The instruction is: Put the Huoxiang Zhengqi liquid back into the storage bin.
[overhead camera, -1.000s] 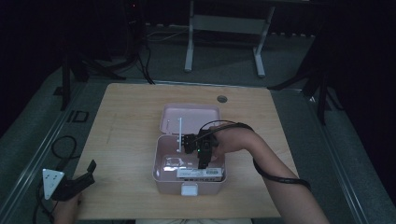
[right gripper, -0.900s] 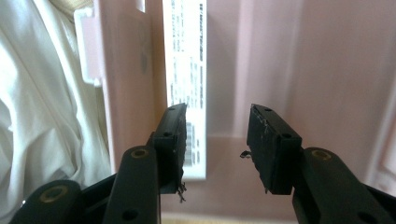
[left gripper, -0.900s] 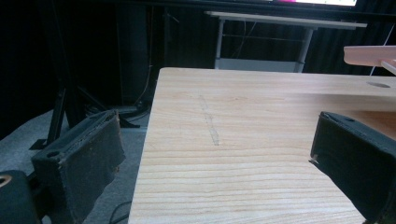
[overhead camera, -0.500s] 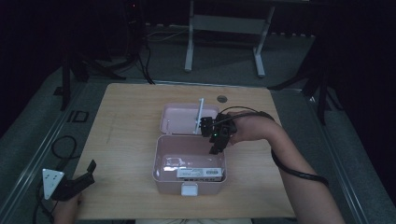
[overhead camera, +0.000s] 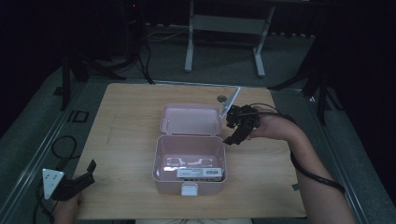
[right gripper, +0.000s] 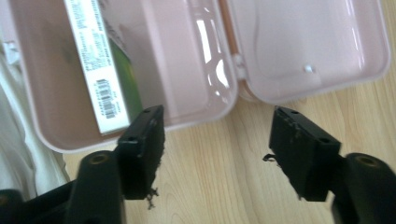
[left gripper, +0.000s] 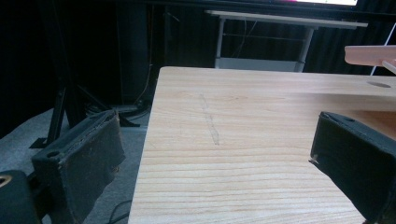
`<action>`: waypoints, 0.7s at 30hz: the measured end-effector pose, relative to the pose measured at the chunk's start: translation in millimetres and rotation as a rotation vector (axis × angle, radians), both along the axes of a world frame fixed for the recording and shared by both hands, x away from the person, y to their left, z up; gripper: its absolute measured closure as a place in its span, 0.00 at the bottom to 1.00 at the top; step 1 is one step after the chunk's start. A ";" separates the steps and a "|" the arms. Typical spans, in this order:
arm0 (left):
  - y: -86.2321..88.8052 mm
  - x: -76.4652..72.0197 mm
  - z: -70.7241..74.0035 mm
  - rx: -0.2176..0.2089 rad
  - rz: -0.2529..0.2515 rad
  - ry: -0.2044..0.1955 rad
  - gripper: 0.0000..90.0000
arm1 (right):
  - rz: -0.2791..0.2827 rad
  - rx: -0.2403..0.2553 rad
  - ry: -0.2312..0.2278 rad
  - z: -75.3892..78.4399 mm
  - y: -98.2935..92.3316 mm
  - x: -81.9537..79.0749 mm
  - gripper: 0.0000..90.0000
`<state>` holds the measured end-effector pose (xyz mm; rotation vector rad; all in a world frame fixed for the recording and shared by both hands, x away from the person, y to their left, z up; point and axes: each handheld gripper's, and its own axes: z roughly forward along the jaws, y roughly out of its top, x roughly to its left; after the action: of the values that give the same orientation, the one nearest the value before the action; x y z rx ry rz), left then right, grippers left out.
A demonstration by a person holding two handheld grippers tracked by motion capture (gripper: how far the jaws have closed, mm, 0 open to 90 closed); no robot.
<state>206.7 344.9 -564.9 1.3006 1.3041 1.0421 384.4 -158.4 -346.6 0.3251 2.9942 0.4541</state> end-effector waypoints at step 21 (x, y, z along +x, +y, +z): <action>0.5 0.0 0.0 -0.003 -0.004 0.000 0.03 | -0.268 0.262 -0.107 -99.3 -62.8 32.9 0.12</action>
<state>206.7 345.3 -564.9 1.3006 1.3024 1.0369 417.2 -221.2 -445.9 0.6891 2.7328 0.8058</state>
